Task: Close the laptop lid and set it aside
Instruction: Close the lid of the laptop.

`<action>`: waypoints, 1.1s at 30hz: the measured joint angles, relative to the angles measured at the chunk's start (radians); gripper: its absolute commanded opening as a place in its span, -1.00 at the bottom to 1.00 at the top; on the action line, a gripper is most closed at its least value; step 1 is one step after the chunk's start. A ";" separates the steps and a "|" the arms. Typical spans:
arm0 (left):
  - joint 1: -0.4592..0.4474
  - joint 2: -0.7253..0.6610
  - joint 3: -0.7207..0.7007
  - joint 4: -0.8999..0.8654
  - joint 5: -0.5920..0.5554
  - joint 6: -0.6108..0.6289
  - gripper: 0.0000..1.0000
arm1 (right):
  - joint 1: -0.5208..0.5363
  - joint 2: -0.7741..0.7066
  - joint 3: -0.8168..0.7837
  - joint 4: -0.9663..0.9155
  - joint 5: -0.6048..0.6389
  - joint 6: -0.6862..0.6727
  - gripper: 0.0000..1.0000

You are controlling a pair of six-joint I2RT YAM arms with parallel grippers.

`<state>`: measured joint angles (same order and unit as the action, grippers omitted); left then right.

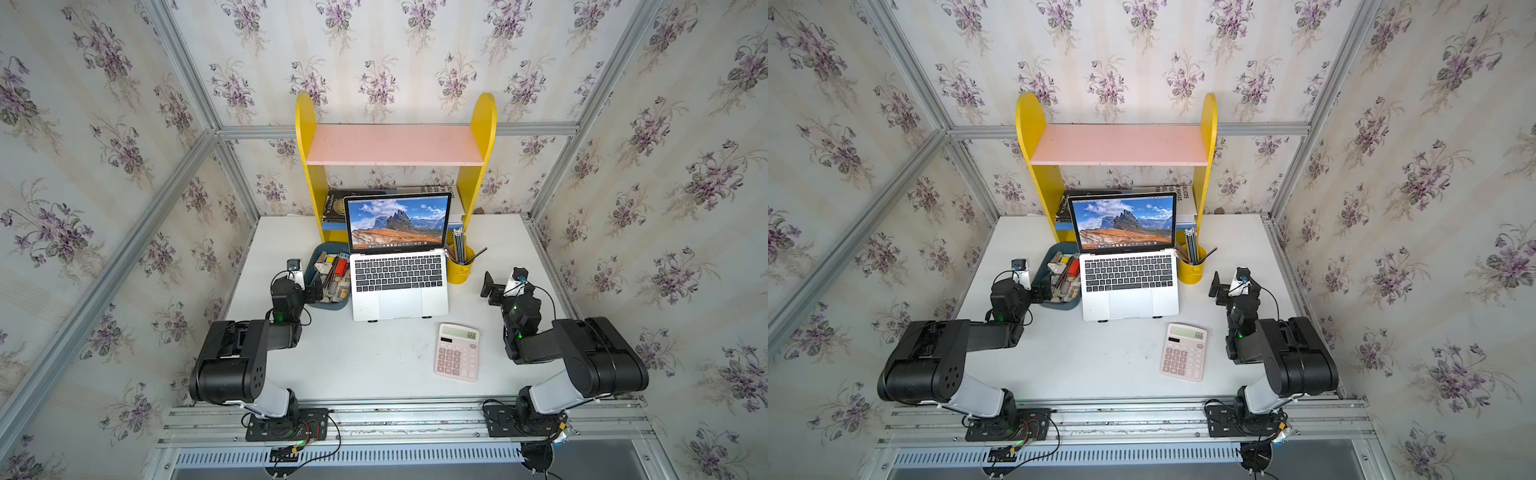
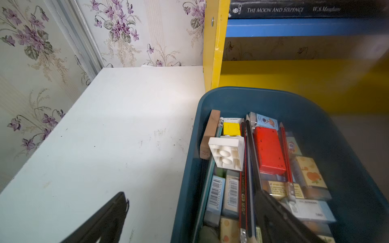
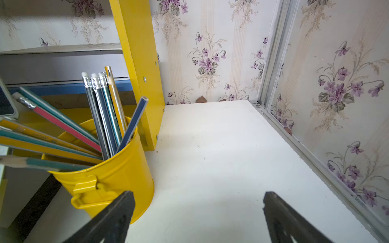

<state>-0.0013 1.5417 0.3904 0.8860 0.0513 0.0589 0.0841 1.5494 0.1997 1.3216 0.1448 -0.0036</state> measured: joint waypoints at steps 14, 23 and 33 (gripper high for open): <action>-0.001 0.000 0.000 0.000 -0.003 0.003 0.94 | -0.001 0.000 0.000 0.000 0.000 0.000 1.00; 0.000 -0.047 -0.010 -0.015 -0.003 0.003 0.94 | -0.002 -0.064 -0.056 0.019 0.024 0.004 1.00; -0.002 -0.326 0.004 -0.200 -0.069 -0.040 0.94 | 0.000 -0.385 -0.070 -0.103 0.068 0.057 1.00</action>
<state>-0.0029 1.2160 0.3946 0.6857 -0.0181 0.0189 0.0841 1.1645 0.1299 1.2186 0.2127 0.0536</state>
